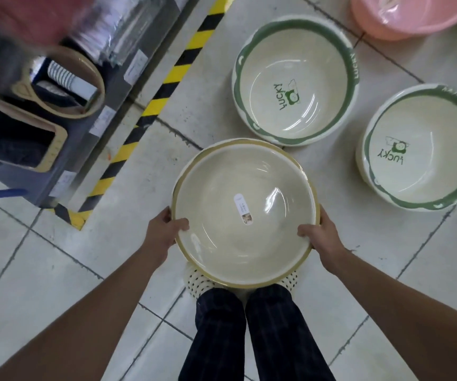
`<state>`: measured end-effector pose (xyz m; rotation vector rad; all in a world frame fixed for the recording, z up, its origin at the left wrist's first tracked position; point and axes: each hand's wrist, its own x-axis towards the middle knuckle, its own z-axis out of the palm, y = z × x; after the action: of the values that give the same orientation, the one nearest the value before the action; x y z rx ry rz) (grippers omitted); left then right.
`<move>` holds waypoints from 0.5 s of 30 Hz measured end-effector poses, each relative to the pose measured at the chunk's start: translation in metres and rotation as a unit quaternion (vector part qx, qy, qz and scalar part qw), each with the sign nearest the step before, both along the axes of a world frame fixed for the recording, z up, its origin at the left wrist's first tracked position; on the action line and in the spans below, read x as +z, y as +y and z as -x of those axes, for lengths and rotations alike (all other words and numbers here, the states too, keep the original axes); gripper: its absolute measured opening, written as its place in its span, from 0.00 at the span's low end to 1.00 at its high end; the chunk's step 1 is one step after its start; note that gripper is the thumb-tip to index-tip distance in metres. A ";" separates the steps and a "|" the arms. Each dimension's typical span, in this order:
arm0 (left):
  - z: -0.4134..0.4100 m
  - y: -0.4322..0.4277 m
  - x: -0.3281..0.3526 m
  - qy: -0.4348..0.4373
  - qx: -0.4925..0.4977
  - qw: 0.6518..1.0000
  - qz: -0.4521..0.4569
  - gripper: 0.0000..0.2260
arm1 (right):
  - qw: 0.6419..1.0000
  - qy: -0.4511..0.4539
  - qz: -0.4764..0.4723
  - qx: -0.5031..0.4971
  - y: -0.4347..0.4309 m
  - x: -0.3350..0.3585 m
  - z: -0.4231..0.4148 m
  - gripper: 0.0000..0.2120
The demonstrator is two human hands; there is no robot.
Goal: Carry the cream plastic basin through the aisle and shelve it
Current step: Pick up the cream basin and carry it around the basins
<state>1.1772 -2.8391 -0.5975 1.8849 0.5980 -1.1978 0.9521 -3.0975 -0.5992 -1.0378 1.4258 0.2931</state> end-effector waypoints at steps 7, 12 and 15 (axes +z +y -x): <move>-0.017 -0.062 0.125 0.005 -0.021 1.000 0.012 0.21 | 1.000 -0.017 0.010 -0.014 -0.056 0.118 -0.013 0.36; -0.046 -0.121 0.179 -0.012 -0.035 0.999 0.023 0.17 | 0.998 -0.034 0.021 -0.038 -0.099 0.170 -0.032 0.37; -0.069 -0.156 0.187 -0.026 -0.059 0.998 0.023 0.16 | 0.997 -0.046 0.047 -0.052 -0.123 0.187 -0.044 0.38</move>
<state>1.2462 -2.9948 -0.4104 1.9291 0.4336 -1.2223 0.9963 -3.2202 -0.4124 -1.0360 1.4154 0.1036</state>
